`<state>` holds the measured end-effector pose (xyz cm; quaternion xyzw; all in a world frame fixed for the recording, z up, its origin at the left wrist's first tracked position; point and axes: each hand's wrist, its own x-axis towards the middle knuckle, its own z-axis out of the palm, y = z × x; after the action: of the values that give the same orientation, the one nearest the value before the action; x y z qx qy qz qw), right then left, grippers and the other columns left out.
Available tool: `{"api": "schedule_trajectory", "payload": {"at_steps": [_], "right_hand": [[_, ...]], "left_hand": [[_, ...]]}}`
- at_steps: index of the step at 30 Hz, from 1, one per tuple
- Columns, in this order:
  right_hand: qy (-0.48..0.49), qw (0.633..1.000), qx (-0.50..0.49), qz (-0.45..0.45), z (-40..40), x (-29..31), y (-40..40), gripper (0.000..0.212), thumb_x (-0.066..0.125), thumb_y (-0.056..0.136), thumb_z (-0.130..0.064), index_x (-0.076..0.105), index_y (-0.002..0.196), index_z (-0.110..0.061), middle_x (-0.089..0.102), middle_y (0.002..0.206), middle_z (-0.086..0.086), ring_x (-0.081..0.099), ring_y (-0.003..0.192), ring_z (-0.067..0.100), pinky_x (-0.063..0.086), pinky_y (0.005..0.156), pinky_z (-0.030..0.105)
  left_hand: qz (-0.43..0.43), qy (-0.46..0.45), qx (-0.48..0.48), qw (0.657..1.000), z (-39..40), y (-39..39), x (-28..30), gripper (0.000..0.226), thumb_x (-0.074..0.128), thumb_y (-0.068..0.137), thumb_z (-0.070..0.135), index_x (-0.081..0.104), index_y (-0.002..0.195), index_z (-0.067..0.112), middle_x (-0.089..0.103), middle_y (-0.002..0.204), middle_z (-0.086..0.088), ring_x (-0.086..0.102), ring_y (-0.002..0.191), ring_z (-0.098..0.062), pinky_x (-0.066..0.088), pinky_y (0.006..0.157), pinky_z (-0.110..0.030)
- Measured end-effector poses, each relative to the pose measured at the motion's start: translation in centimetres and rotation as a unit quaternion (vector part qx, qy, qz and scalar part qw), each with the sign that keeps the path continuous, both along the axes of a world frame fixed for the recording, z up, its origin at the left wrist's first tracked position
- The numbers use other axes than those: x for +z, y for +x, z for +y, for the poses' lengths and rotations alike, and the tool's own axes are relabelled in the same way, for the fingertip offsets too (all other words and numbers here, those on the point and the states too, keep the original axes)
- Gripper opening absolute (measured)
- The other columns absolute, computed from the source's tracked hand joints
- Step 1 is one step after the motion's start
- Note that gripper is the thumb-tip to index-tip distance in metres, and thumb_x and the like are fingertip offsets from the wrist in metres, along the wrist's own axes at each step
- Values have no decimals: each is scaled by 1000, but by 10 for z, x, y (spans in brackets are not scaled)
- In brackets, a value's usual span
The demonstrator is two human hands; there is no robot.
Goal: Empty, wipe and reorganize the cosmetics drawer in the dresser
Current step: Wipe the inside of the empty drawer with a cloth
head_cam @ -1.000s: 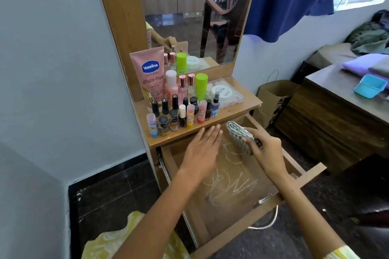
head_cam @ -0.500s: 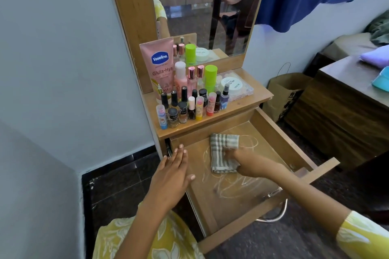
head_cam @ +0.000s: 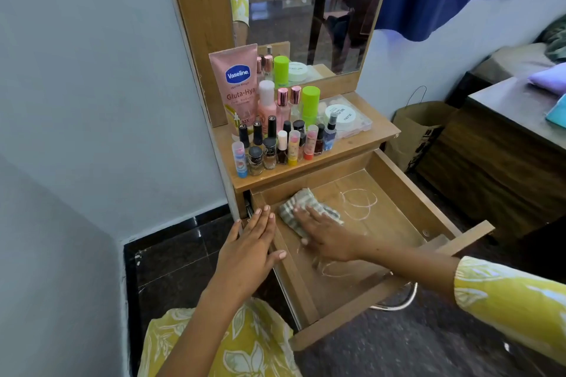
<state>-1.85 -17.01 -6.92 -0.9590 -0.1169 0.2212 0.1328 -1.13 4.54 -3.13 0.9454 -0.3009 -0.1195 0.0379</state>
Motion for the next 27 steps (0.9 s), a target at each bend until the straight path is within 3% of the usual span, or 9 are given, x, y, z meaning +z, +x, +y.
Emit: {"api": "schedule_trajectory", "payload": {"at_steps": [3, 6, 8, 10, 12, 16, 18, 22, 27], "right_hand": [[-42, 993, -106, -8, -39, 9, 0, 68, 31, 101, -34, -12, 149, -13, -16, 158, 9, -17, 145, 26, -13, 115, 41], [-41, 987, -153, 37, -50, 15, 6, 63, 24, 104, -31, -12, 149, -7, -20, 157, 13, -18, 144, 31, -7, 119, 47], [-37, 989, -131, 54, -35, 18, 4, 62, 23, 104, -28, -14, 148, -4, -21, 156, 16, -20, 144, 30, -12, 117, 48], [1, 994, -84, 67, -13, 20, -5, 62, 26, 103, -22, -13, 147, -4, -20, 155, 15, -24, 142, 23, -27, 105, 37], [44, 994, -41, 95, 9, 22, -16, 62, 29, 102, -17, -13, 148, -7, -22, 155, 12, -27, 136, 13, -23, 101, 28], [49, 992, 18, 115, 37, 19, -25, 58, 28, 102, -10, -6, 149, -3, -20, 155, 16, -26, 140, 23, -23, 103, 21], [40, 995, 23, 89, 39, 16, -26, 60, 30, 101, -11, -6, 149, -5, -18, 156, 16, -24, 142, 23, -21, 106, 22], [-67, 996, 37, 34, 40, 8, -12, 63, 33, 100, -26, -4, 151, -19, -13, 159, 5, -13, 146, 24, -7, 117, 45], [-83, 996, 43, 4, 44, 6, 20, 59, 27, 102, -29, -4, 151, -20, -11, 160, 5, -10, 147, 26, 2, 118, 45]], "left_hand": [[3, 3, 0, 1000, -1, 0, -1, 70, 25, 98, 52, -12, 148, 20, -23, 153, 5, -22, 140, -8, -11, 113, -36], [5, 4, 2, 1000, -1, -1, -2, 70, 25, 98, 52, -13, 147, 20, -24, 152, 4, -21, 140, -9, -12, 112, -35], [5, 2, 1, 1000, 0, -2, -2, 70, 24, 98, 52, -14, 147, 20, -26, 150, 5, -22, 139, -8, -12, 112, -35], [5, 1, 1, 1000, 1, -1, -3, 69, 23, 98, 51, -15, 147, 20, -28, 148, 6, -25, 136, -6, -12, 112, -35], [7, -1, 0, 1000, 1, -2, -3, 69, 22, 98, 51, -15, 147, 20, -29, 147, 6, -27, 134, -6, -13, 112, -35], [5, -5, -2, 1000, 1, -2, -2, 69, 22, 98, 52, -14, 147, 20, -26, 150, 5, -23, 139, -9, -12, 113, -35], [2, -3, -2, 1000, 0, -2, -2, 68, 23, 98, 51, -14, 147, 20, -25, 151, 5, -23, 139, -9, -12, 113, -35], [-2, -2, -2, 1000, 0, -2, -2, 68, 24, 99, 50, -11, 149, 21, -21, 154, 4, -21, 140, -8, -10, 114, -36], [2, 9, -2, 1000, -2, -2, 2, 66, 25, 100, 46, -8, 149, 19, -19, 155, 4, -19, 141, -8, -10, 114, -37]]}}
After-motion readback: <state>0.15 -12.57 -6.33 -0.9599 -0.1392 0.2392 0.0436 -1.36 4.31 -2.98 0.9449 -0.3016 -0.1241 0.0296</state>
